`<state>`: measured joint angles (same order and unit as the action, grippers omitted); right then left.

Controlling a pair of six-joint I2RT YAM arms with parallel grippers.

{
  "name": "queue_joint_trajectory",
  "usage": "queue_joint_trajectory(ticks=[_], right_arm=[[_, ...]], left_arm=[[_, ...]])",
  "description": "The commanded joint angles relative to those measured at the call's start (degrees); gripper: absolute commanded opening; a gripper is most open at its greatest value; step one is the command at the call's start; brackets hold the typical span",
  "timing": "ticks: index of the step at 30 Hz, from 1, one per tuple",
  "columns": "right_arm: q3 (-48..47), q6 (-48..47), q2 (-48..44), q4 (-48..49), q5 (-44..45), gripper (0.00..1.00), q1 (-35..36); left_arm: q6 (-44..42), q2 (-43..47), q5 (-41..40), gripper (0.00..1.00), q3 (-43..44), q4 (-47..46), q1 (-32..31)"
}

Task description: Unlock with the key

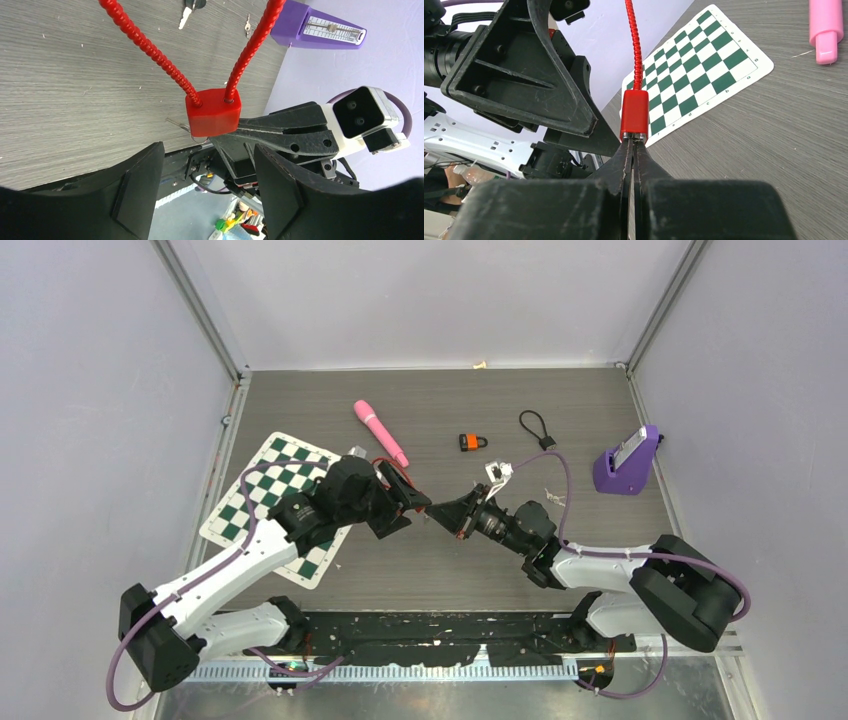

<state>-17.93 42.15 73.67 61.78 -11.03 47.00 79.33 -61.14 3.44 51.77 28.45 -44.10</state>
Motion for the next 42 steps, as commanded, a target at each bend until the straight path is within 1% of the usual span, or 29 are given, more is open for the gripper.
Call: queue_joint_trajectory(ticks=[1,7,9,11,19,23,26,28,32,35,36,40,42], right_arm=[[-1.33,-0.61,0.22,5.63,1.57,0.05,-0.13],[-1.32,-0.54,0.40,5.95,1.36,0.05,0.00],[-1.40,-0.55,0.67,6.01,1.36,0.05,0.13],[-1.40,-0.56,0.94,6.20,1.27,0.05,0.37],[-2.06,-0.89,1.63,6.44,1.33,0.05,1.36],[-2.24,-1.10,1.73,6.34,1.60,0.05,1.71],[-2.36,-1.17,1.75,6.19,1.70,0.05,1.78],[-2.46,-1.18,1.83,6.13,1.70,0.05,1.84],[-2.43,-0.51,2.07,6.26,1.71,0.05,1.98],[-2.04,2.94,2.71,7.21,2.33,0.05,1.95],[-1.69,3.95,3.28,8.40,2.46,0.05,1.95],[-0.94,11.26,6.24,14.03,2.42,0.05,1.39],[-1.08,16.28,8.27,16.88,1.69,0.05,1.18]], left_arm=[[0.15,0.72,0.08,0.68,-0.08,-2.02,-0.72],[-0.26,-0.32,-2.88,0.67,0.79,-1.12,-0.82],[-0.84,-0.53,-6.18,0.66,1.53,-0.95,-0.82],[-1.35,-0.97,-7.48,0.63,2.33,-0.66,-0.88],[-1.63,-2.89,-7.11,0.52,3.73,-0.57,-0.88],[-1.47,-3.18,-6.96,0.49,3.69,-0.40,-1.32],[-1.35,-3.30,-7.05,0.42,3.44,-0.24,-1.43],[-1.36,-3.29,-6.97,0.34,3.40,-0.23,-1.44],[-1.98,-2.92,-6.81,0.14,3.36,-0.42,-1.43],[-2.51,-1.50,-5.81,0.01,1.99,-2.43,-1.43],[-2.38,-0.87,-5.36,0.00,1.09,-3.77,-1.43],[-1.49,2.45,-3.74,0.00,-2.29,-8.96,-1.43],[-1.46,4.04,-3.71,0.00,-3.70,-11.75,-1.43]])
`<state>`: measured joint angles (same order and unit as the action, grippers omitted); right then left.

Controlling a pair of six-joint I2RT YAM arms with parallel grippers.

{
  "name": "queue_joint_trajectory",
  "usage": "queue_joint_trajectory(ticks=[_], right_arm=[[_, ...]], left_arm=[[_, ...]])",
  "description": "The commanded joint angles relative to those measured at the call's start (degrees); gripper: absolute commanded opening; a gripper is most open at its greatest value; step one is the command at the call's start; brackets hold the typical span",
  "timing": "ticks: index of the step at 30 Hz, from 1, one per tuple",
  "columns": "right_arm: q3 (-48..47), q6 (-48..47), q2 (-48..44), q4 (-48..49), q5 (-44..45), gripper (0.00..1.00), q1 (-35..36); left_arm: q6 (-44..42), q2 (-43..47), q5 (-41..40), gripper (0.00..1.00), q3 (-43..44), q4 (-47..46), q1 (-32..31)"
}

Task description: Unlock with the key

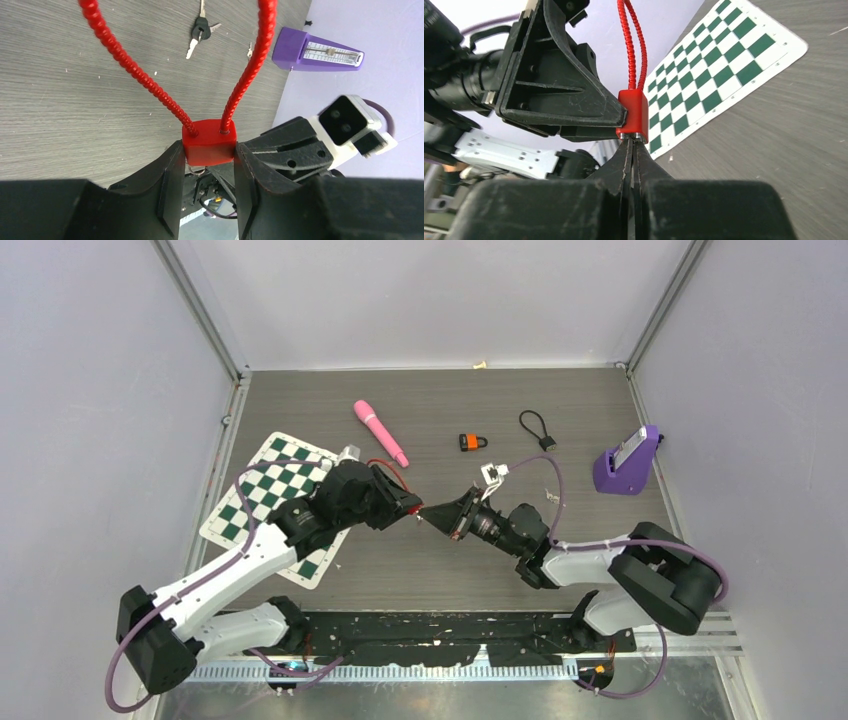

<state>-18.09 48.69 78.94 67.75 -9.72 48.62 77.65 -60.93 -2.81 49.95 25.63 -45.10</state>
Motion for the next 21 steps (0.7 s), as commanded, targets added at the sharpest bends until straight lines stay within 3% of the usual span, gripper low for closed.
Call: queue_joint_trajectory(ticks=[1,8,16,21], right_arm=[[-1.00,11.07,3.65,11.92,0.04,0.05,-0.54],[-2.09,23.97,12.05,23.59,-2.06,0.05,-1.76],[-2.81,34.70,14.86,24.30,-1.52,0.05,-2.23],[-3.10,39.77,17.01,24.23,-1.73,0.05,-2.29]], left_arm=[[0.27,4.66,3.86,0.00,-2.65,-10.77,-0.38],[1.29,10.72,6.46,0.00,-8.72,-21.17,0.44],[2.27,17.26,8.26,0.00,-18.96,-39.62,2.21],[1.91,18.86,9.21,0.00,-20.32,-47.23,2.30]])
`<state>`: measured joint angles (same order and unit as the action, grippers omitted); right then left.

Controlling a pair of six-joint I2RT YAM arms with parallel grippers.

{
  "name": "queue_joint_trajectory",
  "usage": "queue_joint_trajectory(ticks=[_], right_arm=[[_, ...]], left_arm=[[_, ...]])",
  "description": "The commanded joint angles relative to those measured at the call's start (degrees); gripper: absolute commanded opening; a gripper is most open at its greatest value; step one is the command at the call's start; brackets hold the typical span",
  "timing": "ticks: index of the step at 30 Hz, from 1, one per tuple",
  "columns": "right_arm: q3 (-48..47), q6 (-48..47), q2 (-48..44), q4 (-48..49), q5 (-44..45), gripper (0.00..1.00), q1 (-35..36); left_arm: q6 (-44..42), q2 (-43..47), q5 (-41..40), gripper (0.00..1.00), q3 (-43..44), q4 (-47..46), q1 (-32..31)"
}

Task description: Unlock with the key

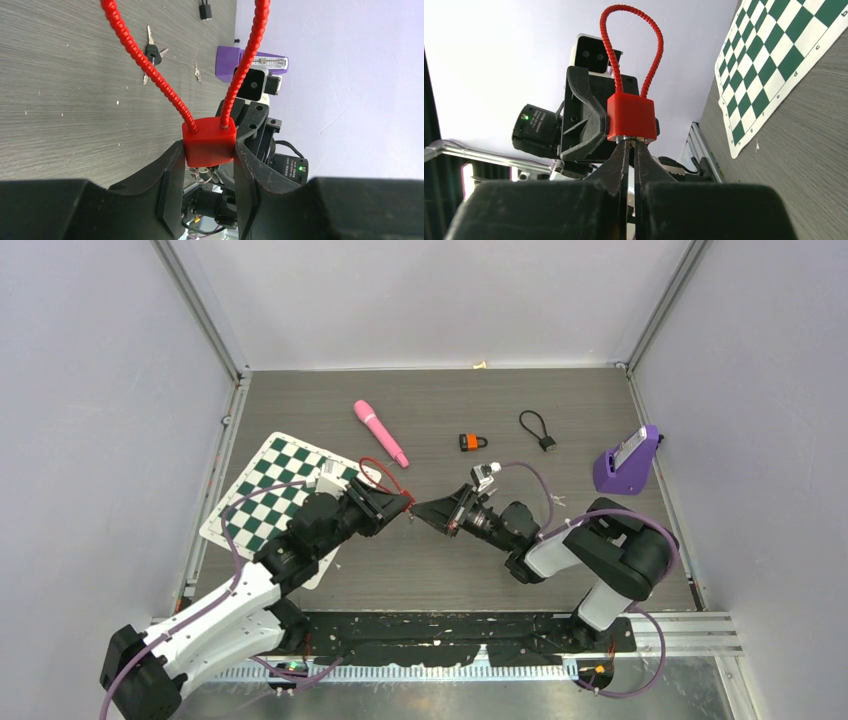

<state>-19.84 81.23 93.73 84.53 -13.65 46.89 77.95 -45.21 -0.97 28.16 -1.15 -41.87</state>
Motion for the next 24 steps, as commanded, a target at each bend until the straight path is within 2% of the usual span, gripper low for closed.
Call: queue_joint_trajectory(ticks=[1,5,7,11,12,15,16,18,20,21,22,24], right_arm=[[-1.39,7.43,2.23,7.47,2.21,0.05,-0.53],[-1.05,6.84,1.14,7.39,2.03,0.06,-0.65],[-0.40,5.42,-0.16,7.10,1.61,0.12,-1.04],[2.51,-0.52,-6.41,3.79,1.03,0.35,-3.27],[2.56,-1.41,-7.36,2.57,0.88,0.33,-3.37],[1.97,-5.98,-11.25,-4.50,0.50,0.16,-3.52],[1.80,-6.82,-11.80,-5.98,0.44,0.15,-3.54],[1.30,-9.28,-13.31,-10.88,0.30,0.16,-3.75],[0.94,-12.67,-15.13,-17.08,0.07,0.25,-4.02],[0.06,-15.93,-16.75,-23.57,-0.01,0.32,-4.14],[-0.82,-18.04,-19.01,-28.12,0.26,0.35,-4.21],[-4.53,-26.06,-22.72,-50.66,3.00,0.41,-3.51]], left_arm=[[1.55,3.38,7.18,0.00,1.51,-20.78,-0.89],[0.32,4.34,5.04,0.00,2.04,-16.65,0.15],[-0.44,4.75,3.75,0.00,3.04,-11.84,1.01],[-0.43,4.63,2.32,0.00,4.71,-4.01,2.76],[-0.19,4.39,2.42,0.00,4.83,-3.66,2.83],[-0.38,3.49,3.39,0.00,6.01,-1.75,2.84],[-0.60,3.24,3.36,0.00,6.38,-0.74,2.84],[-1.84,3.22,2.91,0.08,7.16,0.88,2.82],[-4.14,3.46,1.82,0.27,8.37,6.05,2.82],[-5.68,3.60,1.52,0.35,9.25,9.04,2.82],[-7.38,3.77,-0.37,0.43,10.23,12.22,2.88],[-10.79,3.76,-2.43,0.54,12.09,18.74,2.93]])
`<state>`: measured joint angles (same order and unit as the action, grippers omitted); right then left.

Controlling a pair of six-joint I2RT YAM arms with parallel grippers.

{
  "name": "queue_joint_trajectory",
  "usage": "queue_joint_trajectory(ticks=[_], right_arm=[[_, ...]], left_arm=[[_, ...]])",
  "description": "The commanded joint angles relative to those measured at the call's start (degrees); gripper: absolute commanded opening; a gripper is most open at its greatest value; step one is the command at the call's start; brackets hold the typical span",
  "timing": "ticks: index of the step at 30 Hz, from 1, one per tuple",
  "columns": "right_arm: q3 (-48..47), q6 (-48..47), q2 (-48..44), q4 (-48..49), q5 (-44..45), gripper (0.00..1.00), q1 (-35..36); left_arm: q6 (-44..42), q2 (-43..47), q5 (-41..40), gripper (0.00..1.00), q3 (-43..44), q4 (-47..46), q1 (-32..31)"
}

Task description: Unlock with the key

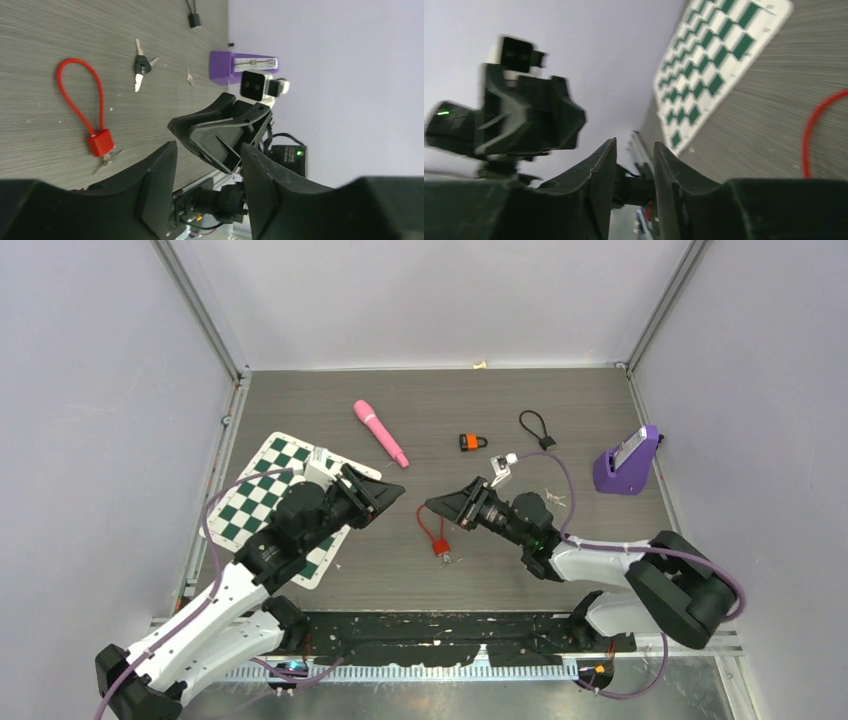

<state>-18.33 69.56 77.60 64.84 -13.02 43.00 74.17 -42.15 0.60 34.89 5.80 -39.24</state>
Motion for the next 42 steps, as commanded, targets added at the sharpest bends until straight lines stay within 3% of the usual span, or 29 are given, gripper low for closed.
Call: queue_joint_trajectory(ticks=[1,2,6,12,21,34,36,42], right_arm=[[-8.92,-19.64,-7.73,-36.91,3.60,0.45,0.66],[-10.20,-23.77,-9.58,-46.59,6.40,0.48,1.16],[-16.18,-32.28,-11.68,-64.24,12.10,0.56,2.69],[-24.70,-38.72,-5.15,-79.06,21.38,0.60,9.06],[-31.26,-39.83,7.49,-84.03,24.05,0.63,15.25],[-36.68,-41.47,17.31,-84.38,25.01,0.63,15.80],[-37.18,-41.62,18.31,-84.54,24.85,0.61,15.80],[-36.74,-43.24,16.44,-83.63,26.05,0.25,16.78]], left_arm=[[-8.61,0.48,-4.97,0.60,6.17,14.68,0.26],[-10.85,0.16,-5.67,0.65,6.93,17.48,0.29],[-14.76,-2.04,-5.91,0.78,7.73,25.24,0.37],[-15.58,-4.96,-1.94,0.86,4.74,25.49,1.47],[-15.64,-5.64,3.47,0.87,0.69,23.56,5.32],[-13.20,-9.10,10.73,0.87,-4.30,15.62,7.05],[-12.72,-10.06,11.86,0.87,-4.62,14.28,7.01],[-10.75,-12.17,15.09,0.87,-6.26,9.53,6.99]])
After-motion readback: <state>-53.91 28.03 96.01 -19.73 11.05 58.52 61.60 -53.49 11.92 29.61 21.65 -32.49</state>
